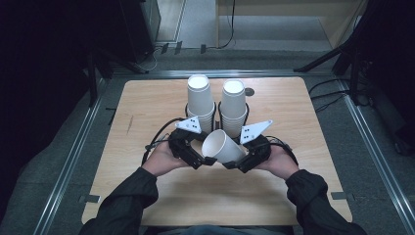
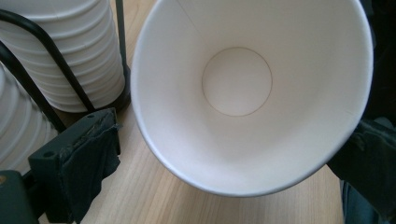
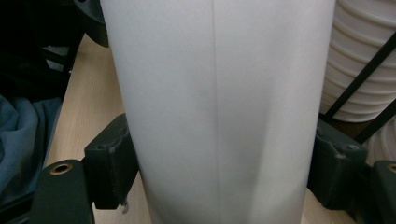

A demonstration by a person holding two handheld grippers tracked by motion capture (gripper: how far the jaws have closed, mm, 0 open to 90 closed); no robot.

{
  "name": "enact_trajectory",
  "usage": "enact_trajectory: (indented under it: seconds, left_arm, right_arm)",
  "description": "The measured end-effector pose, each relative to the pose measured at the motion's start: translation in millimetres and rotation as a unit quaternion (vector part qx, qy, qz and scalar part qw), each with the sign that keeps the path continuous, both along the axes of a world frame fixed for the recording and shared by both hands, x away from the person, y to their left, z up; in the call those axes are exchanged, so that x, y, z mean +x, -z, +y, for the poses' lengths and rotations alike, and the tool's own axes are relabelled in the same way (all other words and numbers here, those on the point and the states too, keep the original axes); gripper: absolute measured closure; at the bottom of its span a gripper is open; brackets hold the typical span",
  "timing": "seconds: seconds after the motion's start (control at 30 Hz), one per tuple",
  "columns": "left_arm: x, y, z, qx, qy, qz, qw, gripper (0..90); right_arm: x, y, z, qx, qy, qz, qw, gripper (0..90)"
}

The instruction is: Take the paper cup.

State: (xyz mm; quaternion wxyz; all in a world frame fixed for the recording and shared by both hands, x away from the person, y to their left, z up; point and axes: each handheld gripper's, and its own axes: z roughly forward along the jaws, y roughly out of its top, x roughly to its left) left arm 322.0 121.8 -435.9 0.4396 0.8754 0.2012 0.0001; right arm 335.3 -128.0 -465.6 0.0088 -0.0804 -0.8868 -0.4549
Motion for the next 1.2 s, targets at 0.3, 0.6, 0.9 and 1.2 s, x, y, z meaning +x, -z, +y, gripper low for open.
enact_trajectory:
  seconds: [0.3,0.6,0.9,1.2]
  left_arm:
    - [-1.9,1.3,-3.1,-0.036,0.001,0.006,0.9993,0.0]
    - [-5.2,-1.6,-4.1,-0.073,-0.004,-0.005,0.9973,7.7]
    - [-3.0,-3.0,-4.8,-0.057,0.003,0.004,0.9984,12.9]
    - [-3.4,-3.5,-6.0,-0.039,0.012,0.003,0.9992,15.5]
  right_arm:
    - [-1.8,-0.9,1.9,0.024,-0.001,0.007,0.9997,21.6]
    - [-2.1,-1.5,4.9,0.056,-0.004,0.026,0.9981,21.6]
    - [-1.8,-0.9,5.0,0.048,-0.001,0.032,0.9983,22.0]
    - [-1.9,0.3,8.1,0.033,0.0,0.043,0.9985,20.2]
